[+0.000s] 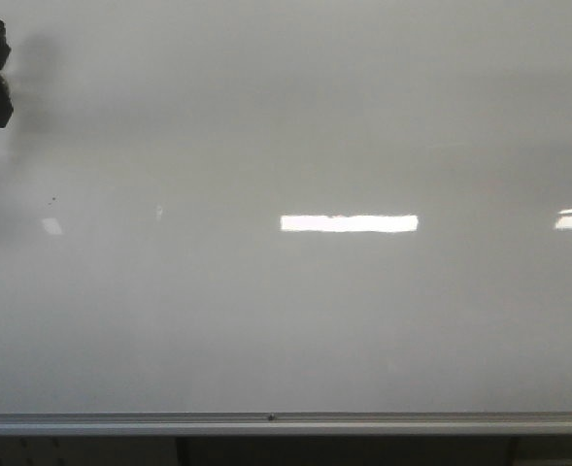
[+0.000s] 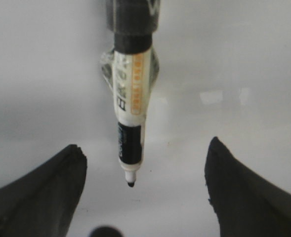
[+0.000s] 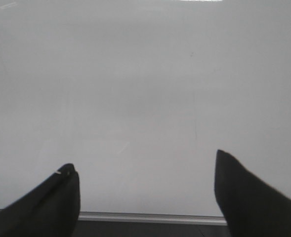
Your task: Write number 1 on whiteboard
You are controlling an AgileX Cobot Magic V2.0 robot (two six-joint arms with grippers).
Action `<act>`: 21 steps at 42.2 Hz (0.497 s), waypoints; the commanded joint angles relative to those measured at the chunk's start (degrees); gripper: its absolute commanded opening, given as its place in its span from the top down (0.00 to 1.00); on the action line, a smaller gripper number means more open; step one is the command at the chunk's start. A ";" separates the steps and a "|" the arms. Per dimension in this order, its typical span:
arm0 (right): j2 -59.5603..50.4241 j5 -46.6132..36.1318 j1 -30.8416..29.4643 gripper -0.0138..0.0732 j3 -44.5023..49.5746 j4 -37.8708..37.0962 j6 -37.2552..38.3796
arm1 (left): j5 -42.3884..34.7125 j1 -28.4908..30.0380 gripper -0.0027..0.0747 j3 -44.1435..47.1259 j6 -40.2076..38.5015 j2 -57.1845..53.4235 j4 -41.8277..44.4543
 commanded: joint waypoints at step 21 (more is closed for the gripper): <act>0.14 -3.79 -0.42 0.17 -2.00 -0.41 -0.38 | -8.66 -0.35 0.33 -2.06 0.04 2.17 -0.42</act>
